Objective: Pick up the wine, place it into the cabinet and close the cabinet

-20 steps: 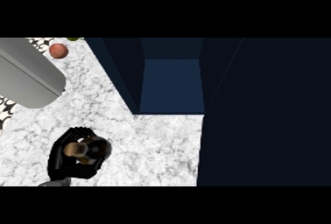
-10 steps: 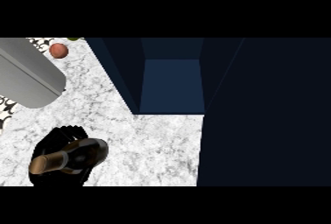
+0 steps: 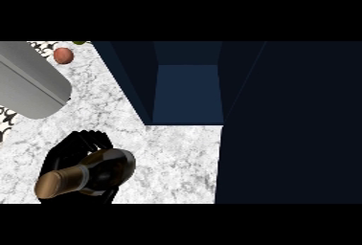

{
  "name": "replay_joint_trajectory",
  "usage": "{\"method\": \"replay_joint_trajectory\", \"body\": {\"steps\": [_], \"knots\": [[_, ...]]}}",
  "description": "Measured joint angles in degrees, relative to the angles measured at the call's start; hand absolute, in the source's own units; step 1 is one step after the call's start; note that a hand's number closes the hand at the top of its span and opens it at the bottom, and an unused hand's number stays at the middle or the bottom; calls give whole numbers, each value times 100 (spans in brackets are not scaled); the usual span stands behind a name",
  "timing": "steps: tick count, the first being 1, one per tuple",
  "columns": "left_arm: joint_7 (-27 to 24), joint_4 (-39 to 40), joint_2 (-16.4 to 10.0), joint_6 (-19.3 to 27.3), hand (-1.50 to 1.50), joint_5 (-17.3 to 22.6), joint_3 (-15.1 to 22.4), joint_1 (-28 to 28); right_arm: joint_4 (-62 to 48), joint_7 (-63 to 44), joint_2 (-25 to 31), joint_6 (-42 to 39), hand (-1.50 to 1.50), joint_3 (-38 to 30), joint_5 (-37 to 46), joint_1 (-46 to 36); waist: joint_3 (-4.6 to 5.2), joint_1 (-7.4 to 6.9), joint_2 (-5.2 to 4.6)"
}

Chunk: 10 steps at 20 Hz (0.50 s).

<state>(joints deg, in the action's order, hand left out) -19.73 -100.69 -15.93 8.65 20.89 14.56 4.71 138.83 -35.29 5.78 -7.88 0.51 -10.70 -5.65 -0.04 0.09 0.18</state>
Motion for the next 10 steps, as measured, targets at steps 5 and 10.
{"method": "replay_joint_trajectory", "body": {"steps": [5, 10], "knots": [[815, -373, 275, 396, 150, -291, 355, -462, 5, 82, -26, -59, -150, -19, -14, 76, 0, 30, -3], [1484, -798, 713, 873, 150, -716, 853, -816, -9, -5, -42, -30, -150, -34, -31, -5, 1, 25, -3]]}}
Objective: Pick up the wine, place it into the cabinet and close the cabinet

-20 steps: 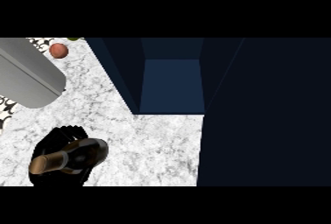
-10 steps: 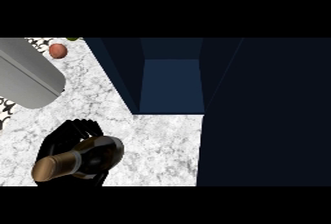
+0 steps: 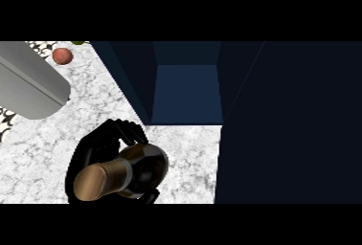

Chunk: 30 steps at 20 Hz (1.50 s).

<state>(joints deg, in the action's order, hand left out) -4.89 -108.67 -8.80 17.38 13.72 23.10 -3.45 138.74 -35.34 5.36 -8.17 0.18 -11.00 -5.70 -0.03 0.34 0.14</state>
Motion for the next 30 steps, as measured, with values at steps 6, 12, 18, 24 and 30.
{"method": "replay_joint_trajectory", "body": {"steps": [6, 12, 18, 24, 30], "knots": [[716, 179, 568, 552, 150, -378, 179, -871, 28, 10, -43, -36, -150, 53, -22, 84, 0, 27, -2], [1039, 548, 804, 1353, 150, -757, 534, -1630, 22, 142, -24, -183, -150, -48, -56, 254, 0, 41, -3], [1241, 1057, 860, 1796, 150, -779, 470, -2332, 18, 116, -47, -166, -150, -3, -62, 225, 2, 34, -6], [1107, 1482, 867, 2067, 150, -915, 530, -2592, 25, 94, 47, -236, -150, -169, -99, 204, 2, 43, -5], [638, 2005, 875, 2254, 150, -561, 551, -2766, 38, 98, 41, -256, -150, -104, -104, 243, 4, 60, -10]]}}
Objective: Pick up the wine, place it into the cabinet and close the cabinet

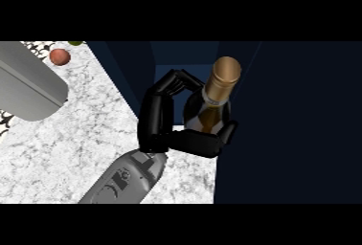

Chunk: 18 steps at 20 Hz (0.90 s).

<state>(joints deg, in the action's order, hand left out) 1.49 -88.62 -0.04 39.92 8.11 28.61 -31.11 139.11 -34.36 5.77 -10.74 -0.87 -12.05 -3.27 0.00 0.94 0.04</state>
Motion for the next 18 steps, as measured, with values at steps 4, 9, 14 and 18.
{"method": "replay_joint_trajectory", "body": {"steps": [4, 9, 14, 18], "knots": [[-335, 159, 1, 159, 150, 347, 86, 59, -13, -23, 53, -19, -150, -133, -28, -59, 0, 0, -1], [-992, 510, 2, 106, 150, 812, 34, 204, -9, -104, 12, 58, -150, -52, -37, -140, 2, 2, -2], [-1262, 1006, -13, 87, 150, 781, 23, 143, -23, -126, 23, 75, -150, -81, -48, -196, 0, -7, -1], [-1584, 1473, -8, 58, 150, 722, 5, 144, -31, -87, -52, 127, -150, 92, -14, -156, 1, -14, -2]]}}
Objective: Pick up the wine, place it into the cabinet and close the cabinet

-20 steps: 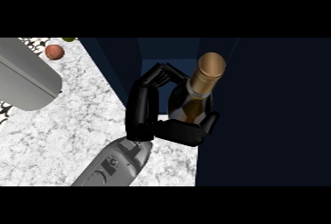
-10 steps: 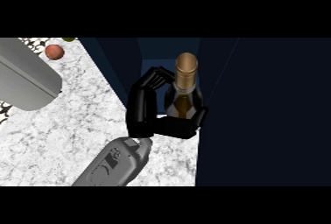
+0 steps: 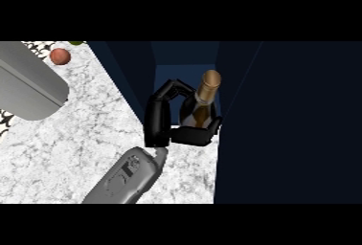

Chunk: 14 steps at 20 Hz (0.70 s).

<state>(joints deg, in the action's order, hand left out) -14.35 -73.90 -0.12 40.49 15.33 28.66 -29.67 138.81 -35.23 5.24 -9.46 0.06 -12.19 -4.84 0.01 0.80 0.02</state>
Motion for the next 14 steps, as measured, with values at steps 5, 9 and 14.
{"method": "replay_joint_trajectory", "body": {"steps": [5, 9, 14], "knots": [[-427, 370, 7, 110, 150, 155, 75, -58, -26, -51, 82, 8, -150, -120, -9, -177, 0, -2, -3], [-716, 532, -10, 41, 150, 286, -62, -21, -7, 16, 56, -4, -150, -104, -6, -61, 0, -7, 0], [-848, 833, -1, -195, 150, 360, -467, -200, -20, 133, 52, -77, -150, -180, -21, 48, -1, -15, 0]]}}
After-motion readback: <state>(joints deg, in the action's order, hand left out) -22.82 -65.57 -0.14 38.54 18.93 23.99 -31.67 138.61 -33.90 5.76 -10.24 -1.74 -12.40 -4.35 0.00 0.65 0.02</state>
